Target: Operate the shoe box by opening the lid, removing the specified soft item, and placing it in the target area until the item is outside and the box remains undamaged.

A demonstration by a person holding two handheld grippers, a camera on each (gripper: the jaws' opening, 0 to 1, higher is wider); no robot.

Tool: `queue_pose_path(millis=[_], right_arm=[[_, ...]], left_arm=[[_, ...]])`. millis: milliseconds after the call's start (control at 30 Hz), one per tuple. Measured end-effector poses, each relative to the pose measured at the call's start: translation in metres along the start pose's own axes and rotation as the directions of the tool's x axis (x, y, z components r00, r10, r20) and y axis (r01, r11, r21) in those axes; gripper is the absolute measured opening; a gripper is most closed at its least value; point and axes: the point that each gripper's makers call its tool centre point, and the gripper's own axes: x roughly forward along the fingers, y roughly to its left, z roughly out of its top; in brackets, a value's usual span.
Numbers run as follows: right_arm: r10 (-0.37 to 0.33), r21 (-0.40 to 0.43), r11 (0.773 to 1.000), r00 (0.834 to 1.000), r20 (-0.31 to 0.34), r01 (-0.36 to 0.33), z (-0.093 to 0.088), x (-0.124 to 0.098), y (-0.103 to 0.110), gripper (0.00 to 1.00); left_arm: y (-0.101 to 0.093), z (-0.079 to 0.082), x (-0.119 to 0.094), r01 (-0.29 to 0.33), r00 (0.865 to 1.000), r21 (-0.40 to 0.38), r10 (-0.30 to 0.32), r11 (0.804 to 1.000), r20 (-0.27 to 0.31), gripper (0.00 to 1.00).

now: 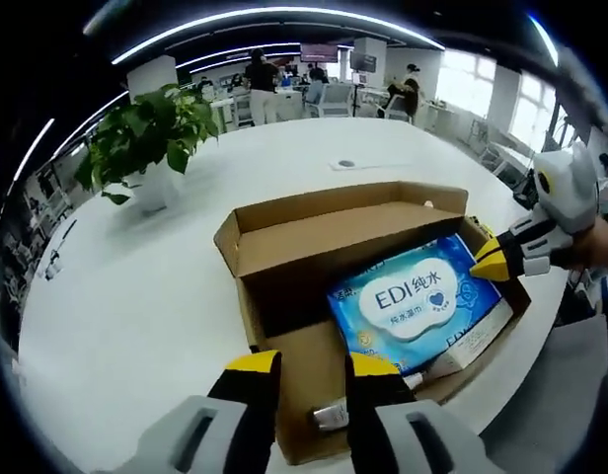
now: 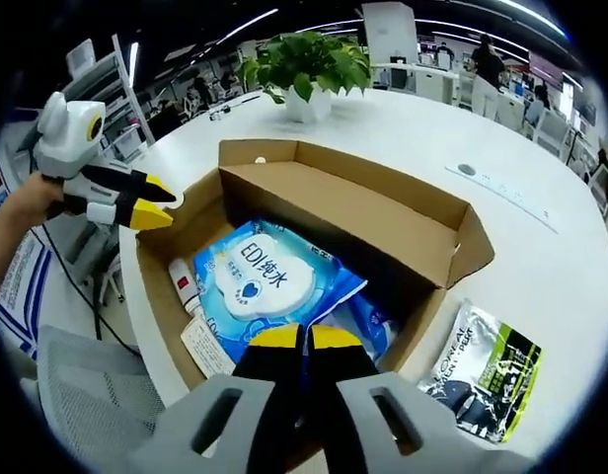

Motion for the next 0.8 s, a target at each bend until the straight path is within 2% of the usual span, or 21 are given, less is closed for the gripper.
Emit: queue_pose_path(millis=[300,633,767,800], right_arm=[[-0.007,-0.009,1.000,1.000,-0.012,0.007,-0.003,0.002,-0.003,0.00],[-0.009,-0.018,1.000,1.000,-0.022,0.009,-0.007,0.005,-0.007,0.00],[-0.008,-0.018,1.000,1.000,-0.020,0.008,-0.008,0.006,-0.007,0.00],[-0.006,-0.009,1.000,1.000,-0.019,0.006,-0.008,0.005,-0.008,0.00]], left_arm=[[-0.017,-0.008,0.020,0.085,0.995,-0.023,-0.086,0.996,-0.050,0.28],[-0.026,-0.021,0.049,0.155,0.978,-0.055,-0.161,0.986,-0.131,0.28],[-0.033,-0.019,0.058,0.212,0.965,-0.188,-0.236,0.959,-0.119,0.25],[-0.037,-0.019,0.059,0.239,0.955,-0.240,-0.272,0.941,-0.114,0.22]])
